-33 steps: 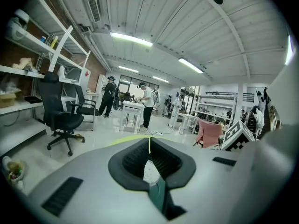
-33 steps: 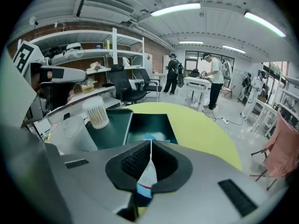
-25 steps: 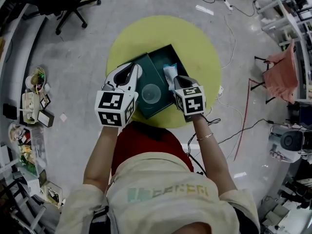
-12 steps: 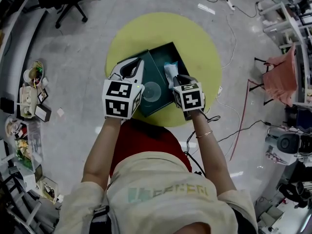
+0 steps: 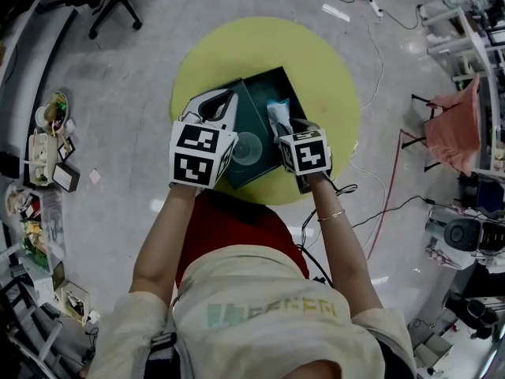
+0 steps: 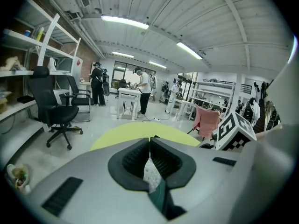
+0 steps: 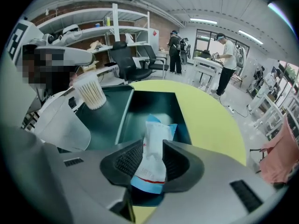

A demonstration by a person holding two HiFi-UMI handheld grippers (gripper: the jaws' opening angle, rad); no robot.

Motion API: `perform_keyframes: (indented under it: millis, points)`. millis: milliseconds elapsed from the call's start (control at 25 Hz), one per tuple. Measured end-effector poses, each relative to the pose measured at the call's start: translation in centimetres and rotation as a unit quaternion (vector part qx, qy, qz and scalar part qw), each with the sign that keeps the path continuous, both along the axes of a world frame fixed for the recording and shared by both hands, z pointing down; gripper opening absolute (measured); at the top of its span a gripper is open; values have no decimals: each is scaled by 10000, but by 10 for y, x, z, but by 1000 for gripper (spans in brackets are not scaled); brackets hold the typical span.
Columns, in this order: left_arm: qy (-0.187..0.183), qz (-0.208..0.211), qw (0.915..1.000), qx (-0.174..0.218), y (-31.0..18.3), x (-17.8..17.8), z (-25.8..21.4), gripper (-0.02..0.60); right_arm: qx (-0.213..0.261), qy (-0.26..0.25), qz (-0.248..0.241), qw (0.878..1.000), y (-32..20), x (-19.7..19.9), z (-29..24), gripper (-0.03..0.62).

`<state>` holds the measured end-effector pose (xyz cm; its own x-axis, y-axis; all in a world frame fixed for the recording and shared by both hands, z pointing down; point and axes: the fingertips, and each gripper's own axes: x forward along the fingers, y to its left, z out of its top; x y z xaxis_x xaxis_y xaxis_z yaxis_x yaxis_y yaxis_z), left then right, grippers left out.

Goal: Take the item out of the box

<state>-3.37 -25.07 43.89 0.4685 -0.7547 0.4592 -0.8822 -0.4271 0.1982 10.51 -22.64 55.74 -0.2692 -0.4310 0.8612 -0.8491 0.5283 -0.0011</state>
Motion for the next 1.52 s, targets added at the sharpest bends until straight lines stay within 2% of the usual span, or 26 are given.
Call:
perform_keyframes:
  millis: [40, 520, 880, 1080, 1320, 1520]
  points:
    - [2, 8, 10000, -9, -1, -1, 1, 29, -56, -14, -2, 10000, 0, -2, 1, 125]
    - [-26, 20, 10000, -49, -6, 0, 2, 29, -288, 105, -137, 9994, -8, -6, 8, 204]
    - [9, 52, 10000, -61, -11, 1, 2, 29, -411, 148, -121, 9990, -17, -7, 18, 210]
    - [42, 62, 10000, -66, -12, 0, 1, 29, -838, 59, 59, 9964, -8, -10, 29, 216]
    - [61, 68, 9999, -89, -12, -2, 1, 29, -777, 123, 25, 9969, -16, -12, 32, 216]
    - [72, 87, 9999, -104, -14, -1, 3, 29, -970, 43, 64, 9953, -12, -18, 42, 216]
